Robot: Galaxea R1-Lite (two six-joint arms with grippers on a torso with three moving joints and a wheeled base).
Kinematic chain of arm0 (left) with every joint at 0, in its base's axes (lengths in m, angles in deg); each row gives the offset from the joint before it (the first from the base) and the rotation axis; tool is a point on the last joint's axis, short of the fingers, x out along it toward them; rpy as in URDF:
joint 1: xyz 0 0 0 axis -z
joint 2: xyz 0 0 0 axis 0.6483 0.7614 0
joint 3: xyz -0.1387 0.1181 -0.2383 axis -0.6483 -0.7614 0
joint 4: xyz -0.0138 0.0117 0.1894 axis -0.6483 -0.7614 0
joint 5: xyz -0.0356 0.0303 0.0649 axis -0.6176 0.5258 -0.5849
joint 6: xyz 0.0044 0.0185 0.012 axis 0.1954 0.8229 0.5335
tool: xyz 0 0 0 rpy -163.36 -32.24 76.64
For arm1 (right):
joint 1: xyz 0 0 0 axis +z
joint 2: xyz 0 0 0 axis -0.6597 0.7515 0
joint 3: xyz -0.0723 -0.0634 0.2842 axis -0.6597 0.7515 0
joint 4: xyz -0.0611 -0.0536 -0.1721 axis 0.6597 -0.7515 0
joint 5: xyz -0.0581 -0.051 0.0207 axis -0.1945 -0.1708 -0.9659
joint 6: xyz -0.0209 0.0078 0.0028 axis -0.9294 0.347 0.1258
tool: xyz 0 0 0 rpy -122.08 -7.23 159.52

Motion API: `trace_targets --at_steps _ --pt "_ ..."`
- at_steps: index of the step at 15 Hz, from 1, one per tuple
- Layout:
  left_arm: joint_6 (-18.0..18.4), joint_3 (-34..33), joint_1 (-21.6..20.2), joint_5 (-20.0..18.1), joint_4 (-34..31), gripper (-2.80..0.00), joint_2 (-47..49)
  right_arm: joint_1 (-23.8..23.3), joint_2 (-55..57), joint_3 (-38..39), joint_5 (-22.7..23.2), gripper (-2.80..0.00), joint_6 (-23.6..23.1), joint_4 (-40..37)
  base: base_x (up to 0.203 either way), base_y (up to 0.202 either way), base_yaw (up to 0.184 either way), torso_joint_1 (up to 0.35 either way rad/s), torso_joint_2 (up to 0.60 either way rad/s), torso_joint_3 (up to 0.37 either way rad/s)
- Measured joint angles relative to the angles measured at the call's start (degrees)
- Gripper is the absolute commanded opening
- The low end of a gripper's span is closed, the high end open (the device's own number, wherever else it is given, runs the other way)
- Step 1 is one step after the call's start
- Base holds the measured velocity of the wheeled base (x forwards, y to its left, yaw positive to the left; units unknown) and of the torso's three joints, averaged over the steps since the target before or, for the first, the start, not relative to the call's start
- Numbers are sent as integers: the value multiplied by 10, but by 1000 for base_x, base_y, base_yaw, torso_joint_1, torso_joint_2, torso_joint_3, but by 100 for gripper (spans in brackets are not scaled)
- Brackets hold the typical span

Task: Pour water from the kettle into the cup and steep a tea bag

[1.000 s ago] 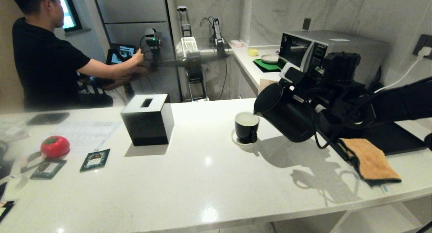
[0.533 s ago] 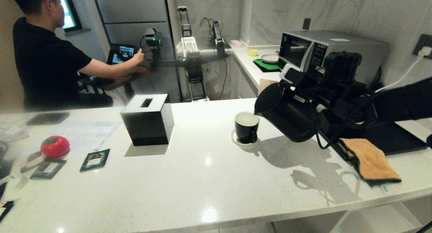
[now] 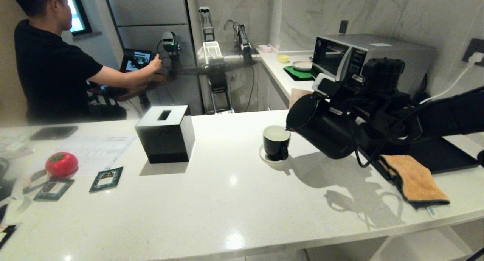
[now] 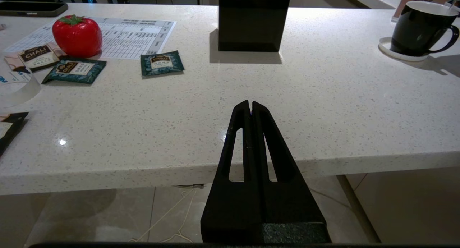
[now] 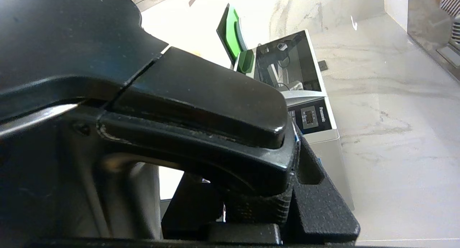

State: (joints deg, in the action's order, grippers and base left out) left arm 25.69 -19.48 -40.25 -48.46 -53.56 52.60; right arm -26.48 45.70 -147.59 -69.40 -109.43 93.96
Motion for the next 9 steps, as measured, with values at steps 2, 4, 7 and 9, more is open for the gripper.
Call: trace_targets --at_steps 2,4,7,9 --pt "0 0 0 0 0 -280 0 0 1 0 0 -280 0 0 0 0 0 0 0 0" --pt "0 0 0 0 0 -280 0 0 3 0 0 -280 -2 0 0 0 0 0 0 0" --pt "0 0 0 0 0 -280 0 0 6 0 1 -280 -15 0 0 0 0 0 0 0" --pt "0 0 0 0 0 -280 0 0 7 0 1 -280 -15 0 0 0 0 0 0 0"
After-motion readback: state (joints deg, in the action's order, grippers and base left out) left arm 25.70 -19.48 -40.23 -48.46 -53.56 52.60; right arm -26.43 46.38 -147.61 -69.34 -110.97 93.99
